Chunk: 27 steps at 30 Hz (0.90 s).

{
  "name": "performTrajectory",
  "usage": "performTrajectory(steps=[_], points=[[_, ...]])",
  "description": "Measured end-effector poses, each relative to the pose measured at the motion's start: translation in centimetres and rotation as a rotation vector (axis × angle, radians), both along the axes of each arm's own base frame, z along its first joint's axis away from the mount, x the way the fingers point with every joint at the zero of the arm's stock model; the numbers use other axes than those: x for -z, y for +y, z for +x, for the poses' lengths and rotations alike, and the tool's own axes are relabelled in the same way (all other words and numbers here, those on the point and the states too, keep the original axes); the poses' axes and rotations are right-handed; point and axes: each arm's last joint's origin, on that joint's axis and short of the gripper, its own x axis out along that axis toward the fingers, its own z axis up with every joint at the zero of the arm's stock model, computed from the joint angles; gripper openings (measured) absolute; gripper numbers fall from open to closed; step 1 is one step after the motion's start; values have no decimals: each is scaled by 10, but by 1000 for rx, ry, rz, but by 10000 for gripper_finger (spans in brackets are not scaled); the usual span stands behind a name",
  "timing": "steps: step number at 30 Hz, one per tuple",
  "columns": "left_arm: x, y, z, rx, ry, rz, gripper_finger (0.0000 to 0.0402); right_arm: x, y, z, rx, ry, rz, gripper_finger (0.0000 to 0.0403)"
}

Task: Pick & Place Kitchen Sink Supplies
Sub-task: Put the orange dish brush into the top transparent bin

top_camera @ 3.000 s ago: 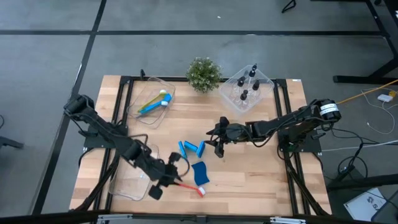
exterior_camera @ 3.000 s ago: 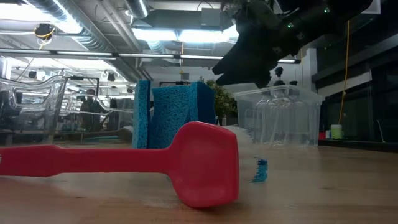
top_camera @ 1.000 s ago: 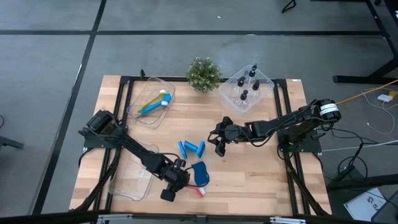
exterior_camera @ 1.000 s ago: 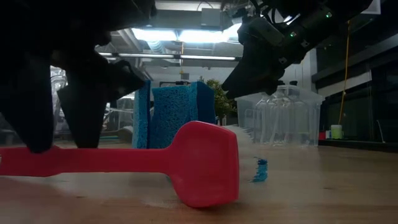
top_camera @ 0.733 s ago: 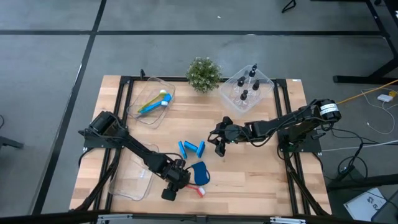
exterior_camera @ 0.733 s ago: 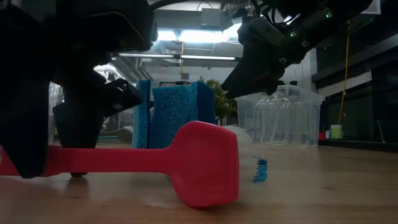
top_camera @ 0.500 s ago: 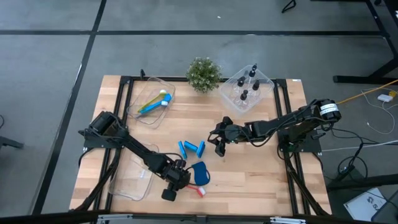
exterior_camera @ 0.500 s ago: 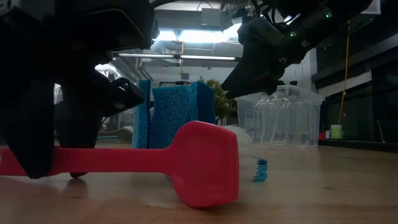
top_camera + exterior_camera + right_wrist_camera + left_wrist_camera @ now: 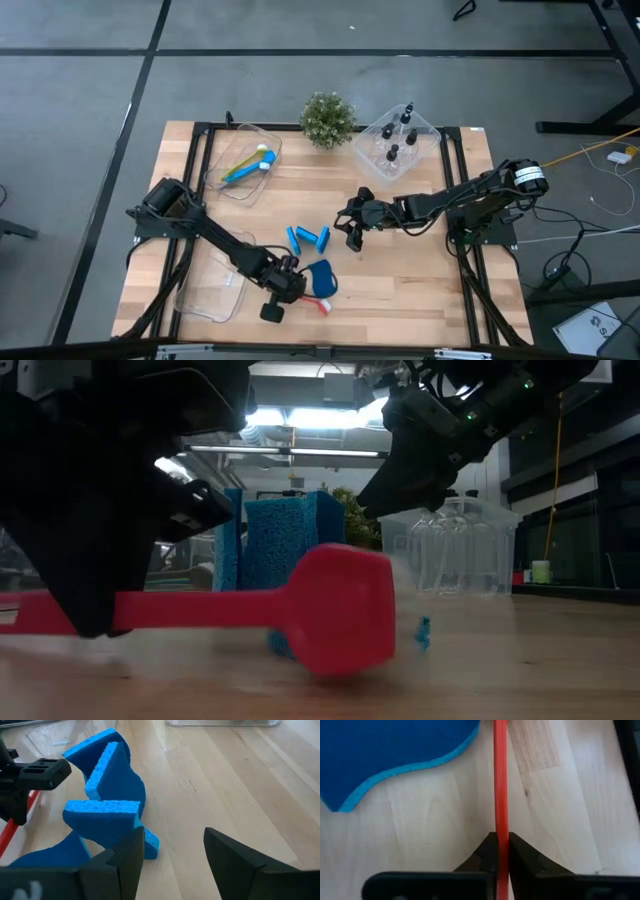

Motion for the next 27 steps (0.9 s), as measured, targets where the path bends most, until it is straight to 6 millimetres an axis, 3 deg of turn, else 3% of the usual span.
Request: performTrajectory(steps=[8,20,27], points=[[-31,8,-11,-35,-46,54,15,0,0,0,0,0,0,204],[-111,14,-44,-14,-256,-41,16,0,0,0,0,0,0,204],[-160,24,-70,29,-461,-51,16,0,0,0,0,0,0,204]])
